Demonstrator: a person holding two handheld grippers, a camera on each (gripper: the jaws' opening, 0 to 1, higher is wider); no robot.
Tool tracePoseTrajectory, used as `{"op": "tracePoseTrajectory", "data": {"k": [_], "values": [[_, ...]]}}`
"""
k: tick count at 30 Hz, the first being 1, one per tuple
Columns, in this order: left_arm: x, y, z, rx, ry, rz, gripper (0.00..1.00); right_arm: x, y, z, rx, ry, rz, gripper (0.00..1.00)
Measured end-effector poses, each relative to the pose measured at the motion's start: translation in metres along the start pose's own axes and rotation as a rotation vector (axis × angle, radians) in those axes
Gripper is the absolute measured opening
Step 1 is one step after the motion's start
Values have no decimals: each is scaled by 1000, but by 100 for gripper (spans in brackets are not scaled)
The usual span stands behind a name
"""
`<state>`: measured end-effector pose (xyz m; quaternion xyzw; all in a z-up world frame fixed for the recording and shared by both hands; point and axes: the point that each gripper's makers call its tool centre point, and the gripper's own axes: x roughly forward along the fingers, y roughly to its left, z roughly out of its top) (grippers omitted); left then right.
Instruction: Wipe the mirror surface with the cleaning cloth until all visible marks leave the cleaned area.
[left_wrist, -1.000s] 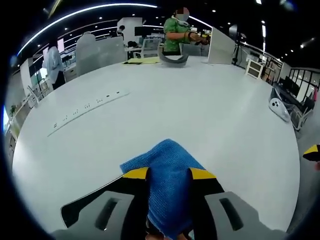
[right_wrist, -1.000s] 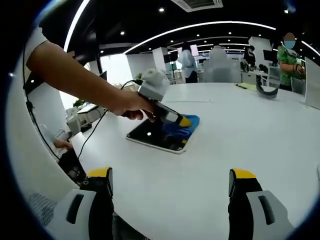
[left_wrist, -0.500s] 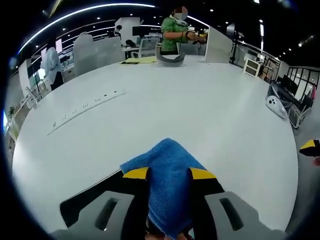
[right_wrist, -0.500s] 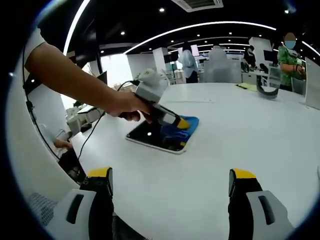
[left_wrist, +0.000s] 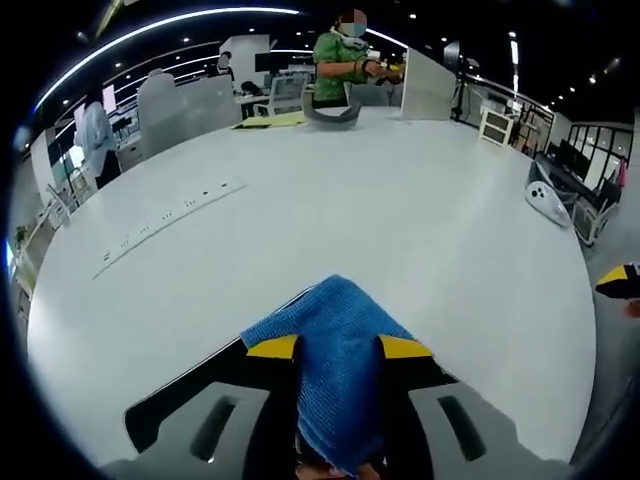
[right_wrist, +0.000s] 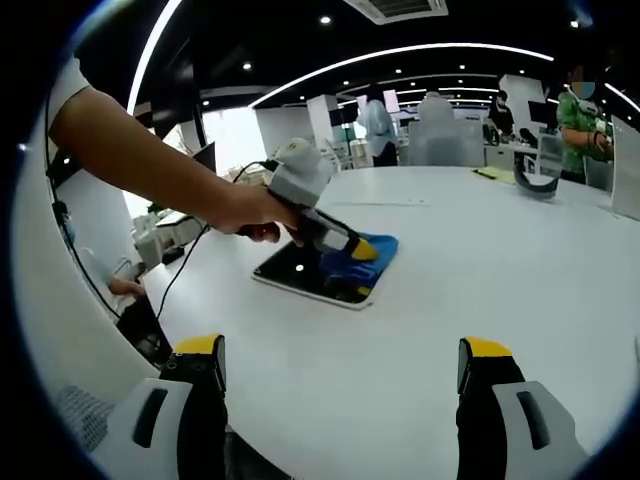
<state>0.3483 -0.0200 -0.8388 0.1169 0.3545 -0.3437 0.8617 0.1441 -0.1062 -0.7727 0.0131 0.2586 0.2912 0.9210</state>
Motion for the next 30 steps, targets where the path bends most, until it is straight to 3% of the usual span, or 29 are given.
{"op": "tracePoseTrajectory", "data": {"k": [6,16,30], "values": [[-5,-3,-6,59,22,-14,20,1,2,2,-8,0,5,97],[-7,-4,-10,45,29,-17,8,0,4,3,-9,-3,3,96],[-15,-13,-18,60,28,-29,7,-6,13,-2,-10,-2,2,96]]}}
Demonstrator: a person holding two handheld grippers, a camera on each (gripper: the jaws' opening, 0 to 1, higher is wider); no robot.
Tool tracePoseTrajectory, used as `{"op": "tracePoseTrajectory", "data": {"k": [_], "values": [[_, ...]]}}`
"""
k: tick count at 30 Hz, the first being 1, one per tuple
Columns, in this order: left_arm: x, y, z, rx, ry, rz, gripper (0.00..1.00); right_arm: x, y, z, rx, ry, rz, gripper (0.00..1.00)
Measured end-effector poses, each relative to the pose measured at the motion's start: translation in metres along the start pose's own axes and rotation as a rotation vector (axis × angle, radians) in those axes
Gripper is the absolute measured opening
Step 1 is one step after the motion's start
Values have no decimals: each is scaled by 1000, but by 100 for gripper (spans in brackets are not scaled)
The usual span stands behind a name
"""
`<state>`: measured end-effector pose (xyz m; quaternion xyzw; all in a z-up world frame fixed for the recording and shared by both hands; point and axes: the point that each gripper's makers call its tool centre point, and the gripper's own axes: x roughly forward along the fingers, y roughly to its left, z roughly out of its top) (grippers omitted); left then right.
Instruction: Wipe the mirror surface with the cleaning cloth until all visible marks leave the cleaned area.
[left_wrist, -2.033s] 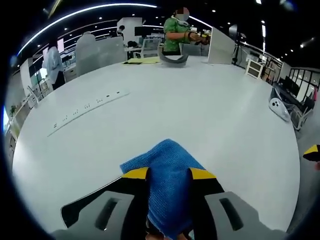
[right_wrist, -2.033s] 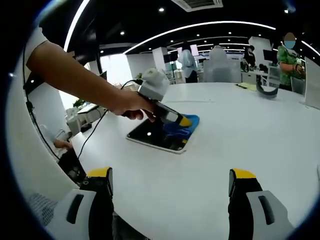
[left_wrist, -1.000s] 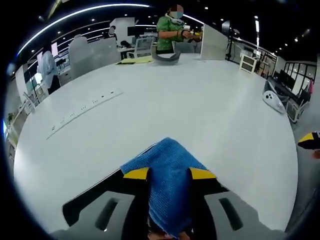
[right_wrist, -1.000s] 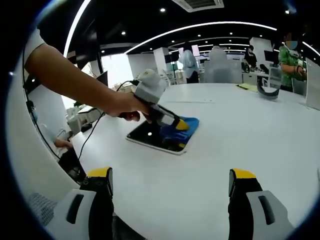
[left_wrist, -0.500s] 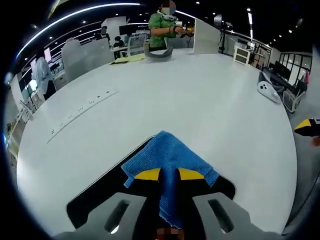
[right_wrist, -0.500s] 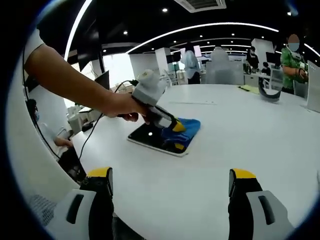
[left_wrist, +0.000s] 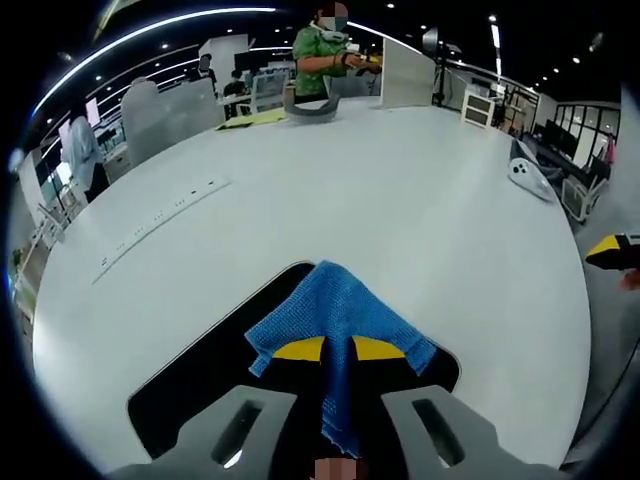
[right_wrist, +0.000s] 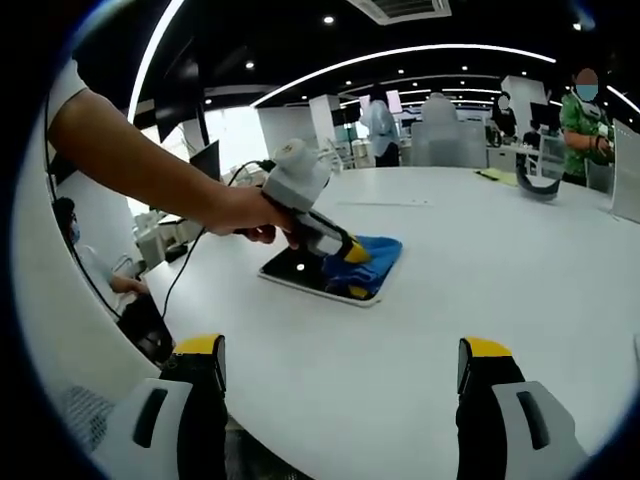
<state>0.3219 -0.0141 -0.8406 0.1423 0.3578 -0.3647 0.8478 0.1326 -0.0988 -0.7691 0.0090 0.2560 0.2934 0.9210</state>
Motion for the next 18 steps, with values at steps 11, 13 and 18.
{"op": "tracePoseTrajectory", "data": {"k": [11,13,18], "values": [[-6,-3,-6,-5,8,-6,7,-4,10,-4,-4,3,4,96],[-6,-2,-6,-14,8,-8,7,-5,11,-3,-5,2,3,96],[-5,-1,-6,-19,6,-11,7,-7,14,-2,-11,0,3,96]]}}
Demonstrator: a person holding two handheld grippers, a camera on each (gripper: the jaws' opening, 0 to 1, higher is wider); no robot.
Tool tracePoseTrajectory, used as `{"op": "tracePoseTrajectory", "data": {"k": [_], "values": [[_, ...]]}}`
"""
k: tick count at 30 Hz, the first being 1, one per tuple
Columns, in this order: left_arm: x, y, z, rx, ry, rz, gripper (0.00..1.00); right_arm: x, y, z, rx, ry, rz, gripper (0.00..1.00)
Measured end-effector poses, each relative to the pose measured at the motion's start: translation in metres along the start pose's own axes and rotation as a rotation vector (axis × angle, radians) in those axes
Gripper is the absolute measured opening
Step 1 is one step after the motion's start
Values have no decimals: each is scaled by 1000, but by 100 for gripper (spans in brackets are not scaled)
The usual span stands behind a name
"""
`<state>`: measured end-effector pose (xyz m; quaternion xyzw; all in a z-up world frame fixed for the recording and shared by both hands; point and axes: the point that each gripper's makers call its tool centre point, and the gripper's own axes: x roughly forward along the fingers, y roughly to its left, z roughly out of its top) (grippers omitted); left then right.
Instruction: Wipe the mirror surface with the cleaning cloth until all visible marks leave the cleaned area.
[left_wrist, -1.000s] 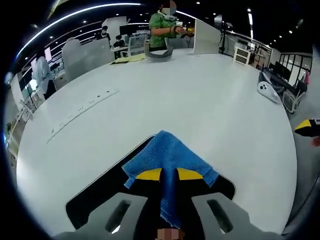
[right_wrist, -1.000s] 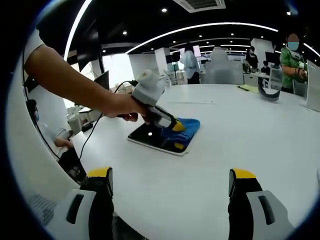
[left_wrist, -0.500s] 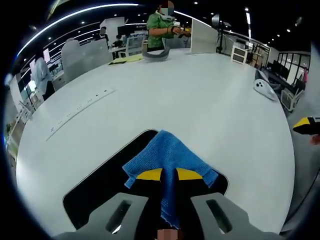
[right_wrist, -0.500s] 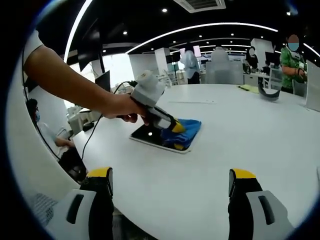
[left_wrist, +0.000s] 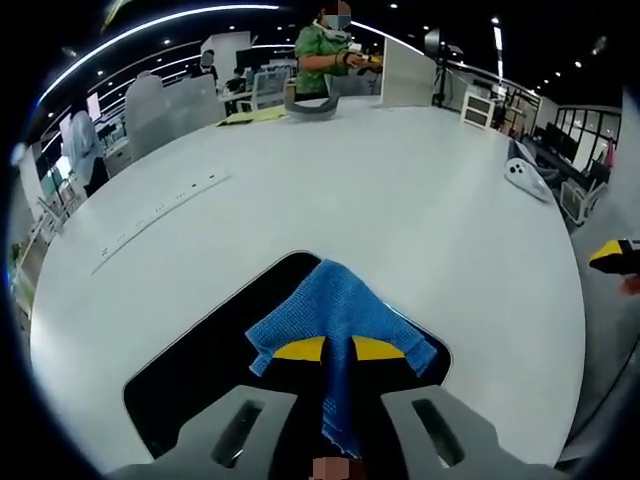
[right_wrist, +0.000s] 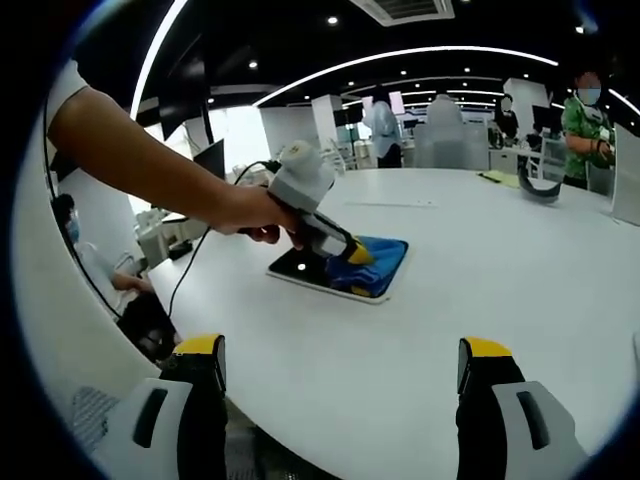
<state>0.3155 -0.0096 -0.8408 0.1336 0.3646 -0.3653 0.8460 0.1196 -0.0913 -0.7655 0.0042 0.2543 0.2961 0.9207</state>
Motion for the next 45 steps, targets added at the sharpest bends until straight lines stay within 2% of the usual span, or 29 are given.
{"op": "tracePoseTrajectory", "data": {"k": [17,45], "values": [[-3,4,-3,-3,6,-3,6,1,7,2,-26,12,4,96],[-19,21,-18,-5,10,10,6,4,10,2,-37,20,12,96]]}}
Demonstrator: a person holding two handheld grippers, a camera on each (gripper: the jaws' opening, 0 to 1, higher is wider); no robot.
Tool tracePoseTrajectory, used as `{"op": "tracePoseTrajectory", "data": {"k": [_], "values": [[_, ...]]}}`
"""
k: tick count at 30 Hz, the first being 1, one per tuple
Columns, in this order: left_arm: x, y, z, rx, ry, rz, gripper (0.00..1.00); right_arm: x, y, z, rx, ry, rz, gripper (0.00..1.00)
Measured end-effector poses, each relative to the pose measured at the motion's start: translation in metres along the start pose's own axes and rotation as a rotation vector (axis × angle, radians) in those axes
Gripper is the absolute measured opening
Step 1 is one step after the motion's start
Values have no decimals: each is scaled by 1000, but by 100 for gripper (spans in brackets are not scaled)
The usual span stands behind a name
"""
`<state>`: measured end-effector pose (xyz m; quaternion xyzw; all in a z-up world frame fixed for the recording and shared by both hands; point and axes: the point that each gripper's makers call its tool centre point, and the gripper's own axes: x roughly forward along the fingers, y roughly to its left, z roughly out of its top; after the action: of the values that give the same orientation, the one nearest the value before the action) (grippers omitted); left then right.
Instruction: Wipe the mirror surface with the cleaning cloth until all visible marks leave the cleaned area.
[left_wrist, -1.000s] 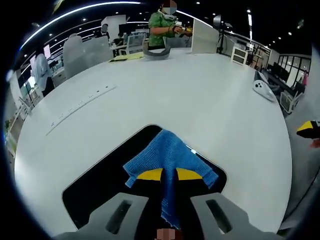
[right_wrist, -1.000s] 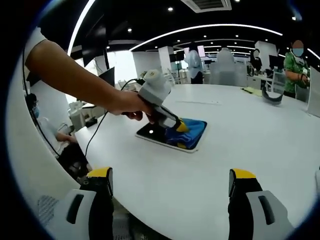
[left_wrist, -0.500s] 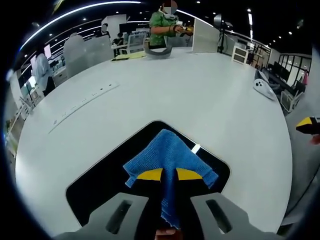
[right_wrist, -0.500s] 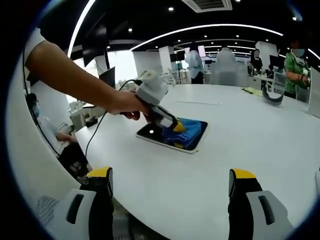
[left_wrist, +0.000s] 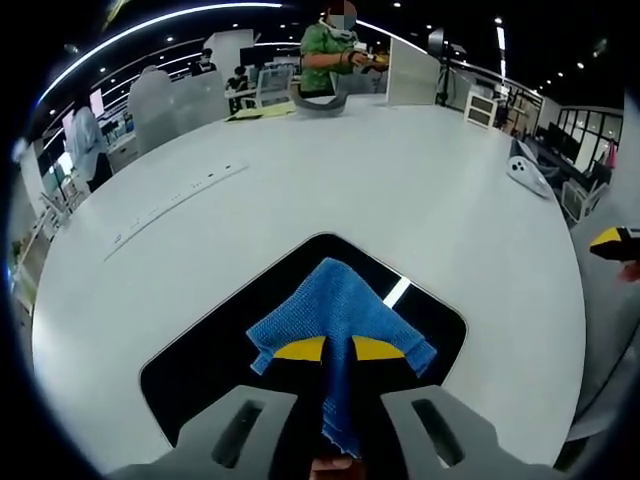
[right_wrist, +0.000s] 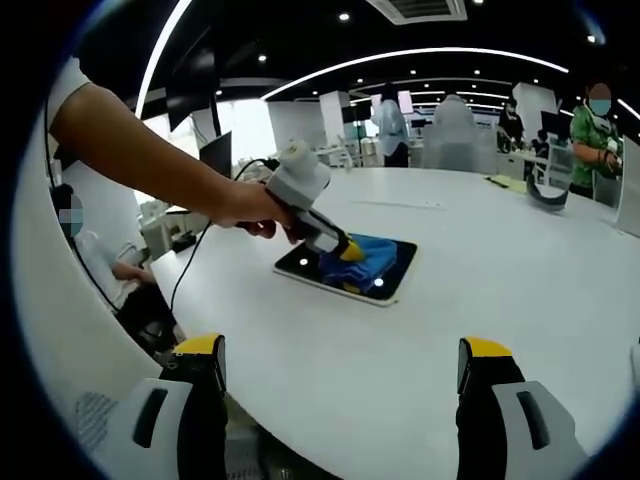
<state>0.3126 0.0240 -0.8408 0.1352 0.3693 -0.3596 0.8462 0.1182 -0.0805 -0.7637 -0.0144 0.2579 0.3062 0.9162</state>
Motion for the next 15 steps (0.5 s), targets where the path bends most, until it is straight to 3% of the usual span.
{"op": "tracePoseTrajectory", "data": {"k": [15], "values": [[-5,8,-5,-7,5,6,6,0,3,-1,-4,3,4,96]]}}
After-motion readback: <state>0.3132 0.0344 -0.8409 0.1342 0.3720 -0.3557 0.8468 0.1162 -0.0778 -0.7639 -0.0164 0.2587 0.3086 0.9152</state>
